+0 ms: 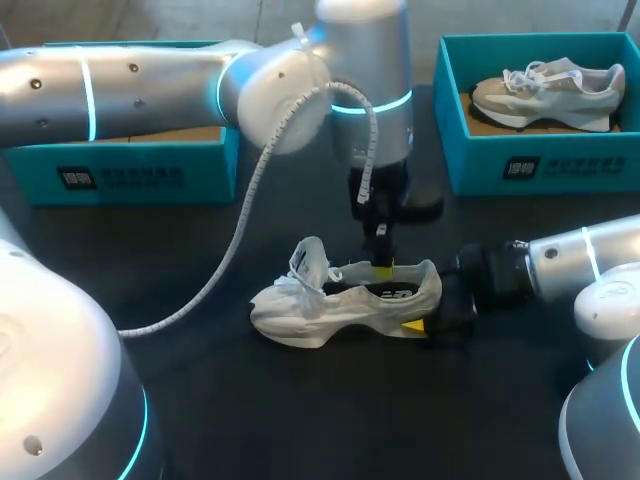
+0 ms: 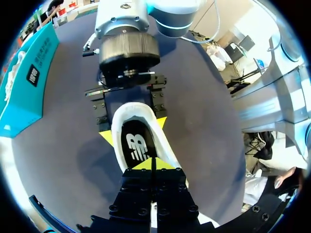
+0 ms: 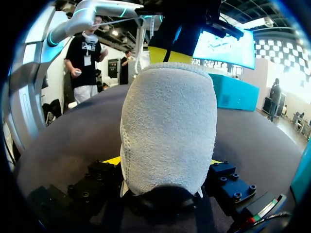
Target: Take the shoe out of the shoebox, open the shoe tongue, remove and reinsert the insole, then place the shoe into the shoebox
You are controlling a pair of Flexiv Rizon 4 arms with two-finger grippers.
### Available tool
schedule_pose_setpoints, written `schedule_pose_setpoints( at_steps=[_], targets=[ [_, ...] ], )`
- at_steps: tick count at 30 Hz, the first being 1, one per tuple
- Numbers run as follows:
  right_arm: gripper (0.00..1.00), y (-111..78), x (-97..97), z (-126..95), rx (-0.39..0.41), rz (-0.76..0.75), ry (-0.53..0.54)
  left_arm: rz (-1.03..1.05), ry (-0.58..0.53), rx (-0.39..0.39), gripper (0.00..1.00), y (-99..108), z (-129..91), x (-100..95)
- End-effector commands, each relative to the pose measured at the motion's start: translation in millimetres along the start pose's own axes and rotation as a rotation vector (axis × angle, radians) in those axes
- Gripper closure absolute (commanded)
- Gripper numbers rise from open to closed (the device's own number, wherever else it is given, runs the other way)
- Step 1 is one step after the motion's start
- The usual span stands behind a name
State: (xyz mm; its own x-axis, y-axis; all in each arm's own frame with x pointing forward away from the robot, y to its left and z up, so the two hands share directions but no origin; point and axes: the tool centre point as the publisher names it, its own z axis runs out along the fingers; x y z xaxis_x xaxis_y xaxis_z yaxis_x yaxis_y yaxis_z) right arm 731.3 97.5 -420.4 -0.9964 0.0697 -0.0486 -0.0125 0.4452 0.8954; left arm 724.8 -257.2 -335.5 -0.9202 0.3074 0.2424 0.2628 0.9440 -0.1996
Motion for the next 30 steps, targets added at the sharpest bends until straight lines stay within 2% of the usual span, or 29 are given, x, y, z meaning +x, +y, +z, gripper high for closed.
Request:
schedule_pose_setpoints(
  at_steps=[1, 30],
  targets=[
    [1.0, 0.2, 0.8, 0, 0.002, -0.001, -0.001, 0.004, 0.012, 0.007, 1.0, 0, 15, -5.2],
    [1.0, 0.2, 0.8, 0, 0.002, -0.001, -0.001, 0.015, 0.012, -0.012, 1.0, 10, 41, 8.5]
  ],
)
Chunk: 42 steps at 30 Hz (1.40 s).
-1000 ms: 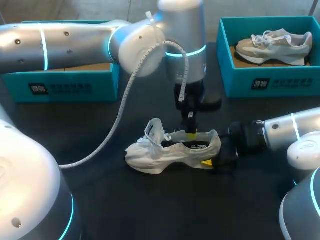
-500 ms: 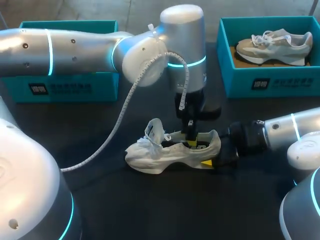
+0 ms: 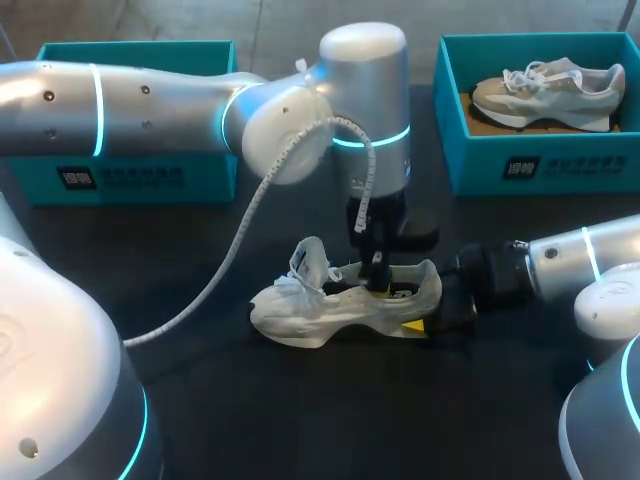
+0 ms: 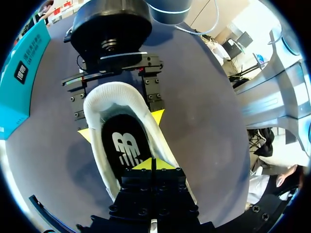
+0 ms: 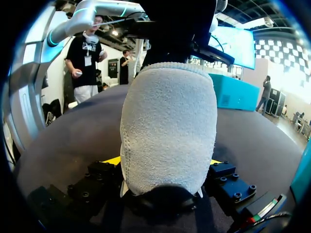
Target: Take the shoe out of the shoebox, open the shoe tongue, remove and reinsert the insole, then place the shoe into the shoebox
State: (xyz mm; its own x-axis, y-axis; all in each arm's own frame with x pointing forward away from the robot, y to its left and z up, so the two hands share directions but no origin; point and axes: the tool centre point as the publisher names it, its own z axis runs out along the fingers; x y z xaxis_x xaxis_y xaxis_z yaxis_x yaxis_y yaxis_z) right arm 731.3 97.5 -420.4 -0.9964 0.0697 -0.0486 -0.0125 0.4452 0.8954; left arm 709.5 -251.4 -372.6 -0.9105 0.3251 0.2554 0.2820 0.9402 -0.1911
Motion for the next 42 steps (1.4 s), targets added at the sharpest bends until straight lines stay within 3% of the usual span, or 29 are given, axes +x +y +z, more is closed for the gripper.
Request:
schedule_pose_setpoints(
  at_steps=[1, 4, 6, 9, 22, 27, 33, 42],
  targets=[
    [1.0, 0.2, 0.8, 0, 0.002, -0.001, -0.001, -0.003, -0.006, 0.001, 1.0, 2, 2, 1.8],
    [1.0, 0.2, 0.8, 0, 0.002, -0.001, -0.001, -0.004, 0.001, -0.004, 0.99, 3, 5, 2.7],
    [1.0, 0.2, 0.8, 0, 0.002, -0.001, -0.001, -0.001, 0.003, -0.008, 0.75, 3, 7, 3.3],
    [1.0, 0.2, 0.8, 0, 0.002, -0.001, -0.001, 0.0, 0.005, -0.014, 0.61, 3, 9, 3.9],
    [1.0, 0.2, 0.8, 0, 0.002, -0.001, -0.001, 0.005, -0.011, -0.016, 0.64, 3, 21, -0.9],
    [1.0, 0.2, 0.8, 0, 0.002, -0.001, -0.001, -0.003, -0.087, -0.014, 0.67, 4, 24, -5.7],
    [1.0, 0.2, 0.8, 0, 0.002, -0.001, -0.001, -0.025, -0.192, 0.003, 0.62, 6, 26, -6.5],
    [1.0, 0.2, 0.8, 0, 0.002, -0.001, -0.001, -0.051, -0.234, -0.003, 0.6, 10, 35, -8.8]
  ],
)
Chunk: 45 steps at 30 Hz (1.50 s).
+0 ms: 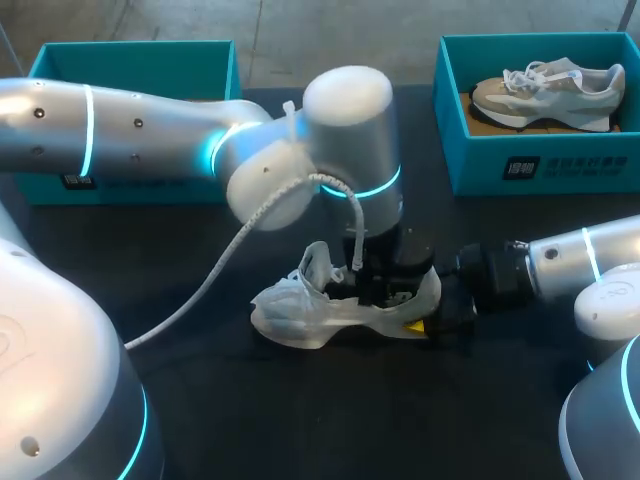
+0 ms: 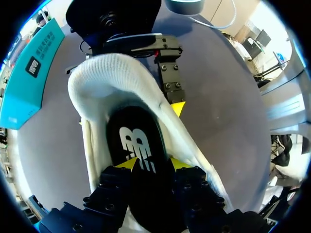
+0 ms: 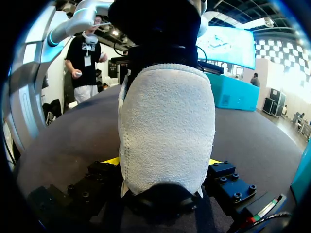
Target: Take the shoe out of the shoebox, open the shoe tongue, remove and reinsert the insole, then place the shoe into the shoebox
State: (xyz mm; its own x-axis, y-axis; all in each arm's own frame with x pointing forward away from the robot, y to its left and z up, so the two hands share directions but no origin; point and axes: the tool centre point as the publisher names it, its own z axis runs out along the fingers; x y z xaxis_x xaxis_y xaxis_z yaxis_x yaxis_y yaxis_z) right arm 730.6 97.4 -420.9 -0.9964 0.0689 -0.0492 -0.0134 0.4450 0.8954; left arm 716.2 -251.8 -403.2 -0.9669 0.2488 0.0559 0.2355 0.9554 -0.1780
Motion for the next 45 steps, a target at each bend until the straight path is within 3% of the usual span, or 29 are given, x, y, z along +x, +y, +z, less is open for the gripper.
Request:
schedule_pose_setpoints(
  at_steps=[1, 9, 11, 12, 14, 20, 28, 45],
  targets=[
    [1.0, 0.7, 0.1, 0, 0.002, 0.0, -0.002, -0.004, -0.036, 0.005, 0.61, 4, 9, 6.7],
    [1.0, 0.7, 0.1, 0, 0.002, 0.0, -0.002, -0.008, -0.044, 0.002, 0.69, 6, 23, 2.9],
    [1.0, 0.7, 0.1, 0, 0.002, 0.0, -0.002, -0.013, -0.046, 0.005, 0.78, 6, 25, 2.1],
    [1.0, 0.7, 0.1, 0, 0.002, 0.0, -0.002, -0.015, -0.045, 0.006, 0.89, 6, 25, 1.8],
    [1.0, 0.7, 0.1, 0, 0.002, 0.0, -0.002, -0.015, -0.045, 0.008, 1.0, 6, 26, 1.5],
    [1.0, 0.7, 0.1, 0, 0.002, 0.0, -0.002, -0.008, -0.029, 0.009, 1.0, 7, 23, 2.7],
    [1.0, 0.7, 0.1, 0, 0.002, 0.0, -0.002, 0.001, 0.024, 0.071, 1.0, 11, -1, 7.6],
    [1.0, 0.7, 0.1, 0, 0.002, 0.0, -0.002, -0.001, 0.102, 0.125, 1.0, 11, -44, 15.2]
  ],
)
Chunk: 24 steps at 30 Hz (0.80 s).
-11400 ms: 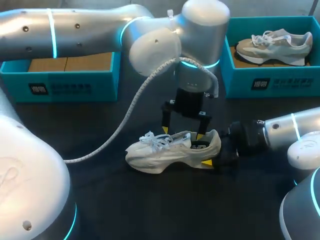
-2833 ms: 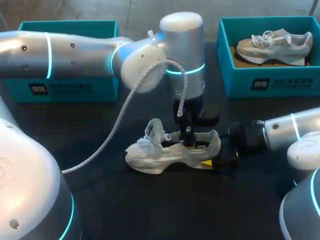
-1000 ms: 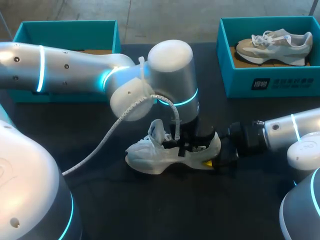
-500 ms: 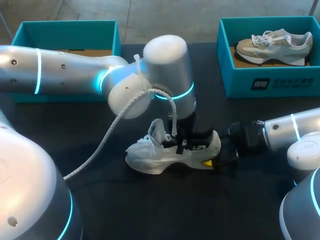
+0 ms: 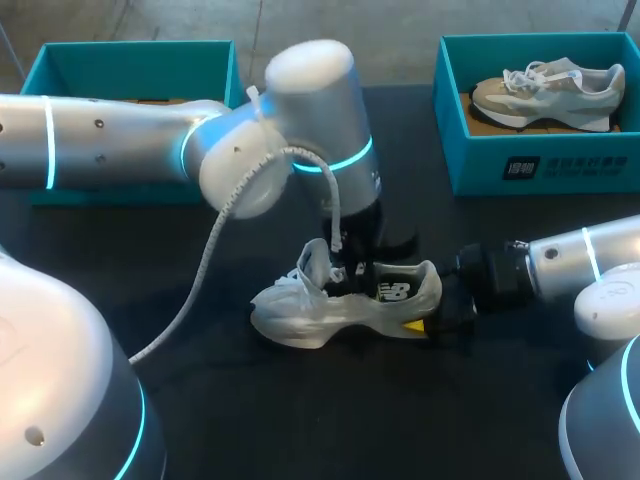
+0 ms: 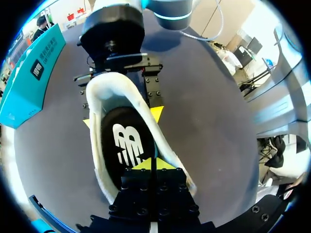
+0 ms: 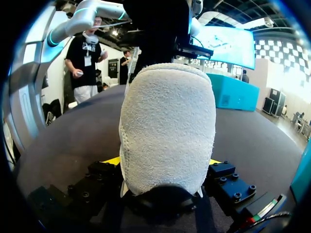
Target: Take the shoe out of the shoebox, open the shoe tongue, remove and reinsert the insole, then place the shoe into the shoebox
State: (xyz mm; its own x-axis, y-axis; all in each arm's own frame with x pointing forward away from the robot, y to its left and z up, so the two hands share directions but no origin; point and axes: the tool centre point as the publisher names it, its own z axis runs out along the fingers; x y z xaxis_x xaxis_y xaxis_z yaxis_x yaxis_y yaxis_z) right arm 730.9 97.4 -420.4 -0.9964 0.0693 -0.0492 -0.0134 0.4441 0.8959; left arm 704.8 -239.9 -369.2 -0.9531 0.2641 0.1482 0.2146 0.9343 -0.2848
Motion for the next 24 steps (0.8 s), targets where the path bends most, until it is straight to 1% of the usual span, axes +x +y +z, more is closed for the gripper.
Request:
schedule_pose_setpoints(
  at_steps=[1, 8, 14, 24],
  targets=[
    [1.0, 0.3, 0.4, 0, 0.003, 0.0, -0.001, 0.001, 0.009, 0.014, 1.0, 8, -13, 0.6],
    [1.0, 0.3, 0.4, 0, 0.003, 0.0, -0.001, -0.023, 0.05, 0.054, 1.0, 13, -21, -0.4],
    [1.0, 0.3, 0.4, 0, 0.003, 0.0, -0.001, -0.037, 0.062, 0.074, 1.0, 16, -28, -0.1],
    [1.0, 0.3, 0.4, 0, 0.003, 0.0, -0.001, -0.082, 0.086, 0.133, 1.0, 19, -40, 1.2]
  ],
)
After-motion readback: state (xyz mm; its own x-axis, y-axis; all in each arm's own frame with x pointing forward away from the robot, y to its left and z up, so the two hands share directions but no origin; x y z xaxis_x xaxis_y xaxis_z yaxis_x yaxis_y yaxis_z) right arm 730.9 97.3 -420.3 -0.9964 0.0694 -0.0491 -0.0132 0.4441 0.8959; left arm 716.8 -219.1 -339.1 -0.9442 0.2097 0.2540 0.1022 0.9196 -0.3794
